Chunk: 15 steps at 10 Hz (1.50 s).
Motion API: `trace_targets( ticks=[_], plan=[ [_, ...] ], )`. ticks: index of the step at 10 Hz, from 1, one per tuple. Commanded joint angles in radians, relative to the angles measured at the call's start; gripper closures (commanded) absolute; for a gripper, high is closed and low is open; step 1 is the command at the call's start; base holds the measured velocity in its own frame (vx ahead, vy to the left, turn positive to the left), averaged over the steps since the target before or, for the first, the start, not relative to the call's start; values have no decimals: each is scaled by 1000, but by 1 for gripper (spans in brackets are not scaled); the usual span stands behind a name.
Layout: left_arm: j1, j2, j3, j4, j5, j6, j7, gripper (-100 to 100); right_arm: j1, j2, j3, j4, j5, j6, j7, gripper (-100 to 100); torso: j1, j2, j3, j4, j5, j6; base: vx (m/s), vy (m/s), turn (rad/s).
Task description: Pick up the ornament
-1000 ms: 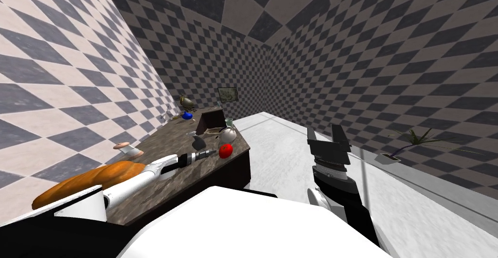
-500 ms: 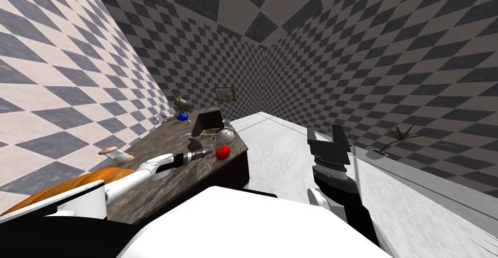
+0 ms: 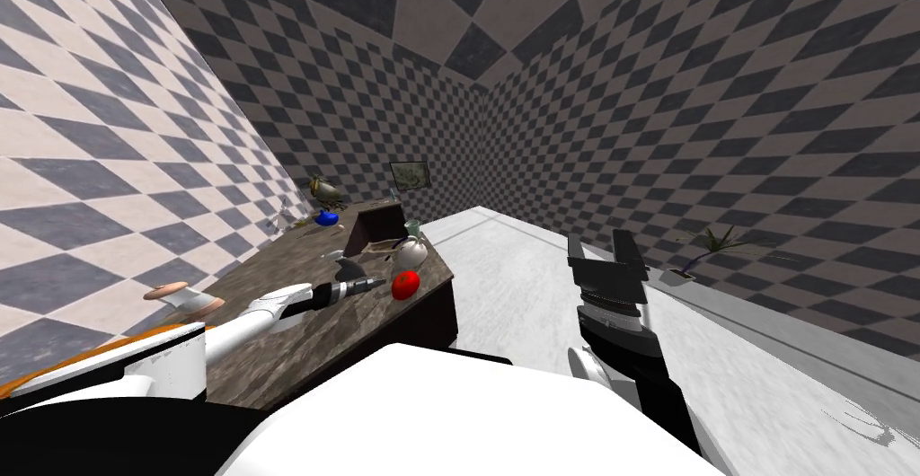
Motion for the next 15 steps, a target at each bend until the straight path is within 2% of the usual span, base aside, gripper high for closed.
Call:
trace_targets(
  ticks=[1,2,3,5,7,9,10,11,15],
  plan=[
    [-22,21,-43,50,7,6,-10,-100,0,0,0,0,0,0,0,0,0,0,0,0,0,0,46,-43,-211],
    [-22,21,-43,72,7,6,-10,-100,0,0,0,0,0,0,0,0,-2,-2,-1,0,0,0,38,-34,-74],
    [-42,28,-74,104,9,8,-15,-100,0,0,0,0,0,0,0,0,-1,-1,-1,0,0,-1,17,-16,-29],
    [-42,28,-74,116,9,8,-15,-100,0,0,0,0,0,0,0,0,-1,0,0,0,0,0,20,-17,-43],
    [-78,39,-134,183,15,13,-26,-100,0,0,0,0,0,0,0,0,-1,-1,-1,0,0,0,44,-34,-132],
    [-78,39,-134,198,15,13,-26,-100,0,0,0,0,0,0,0,0,0,0,0,0,0,-1,5,-4,-5],
    [-94,43,-161,223,18,15,-31,-100,0,0,0,0,0,0,0,0,1,1,1,0,0,-1,21,-15,-64],
    [-94,43,-161,232,18,15,-31,-100,0,0,0,0,0,0,0,0,0,0,0,0,0,-1,17,-14,-14],
    [-147,40,-248,330,31,22,-47,-100,0,0,0,0,0,0,0,0,-1,-2,-1,-1,0,-1,47,-35,-88]
  ],
)
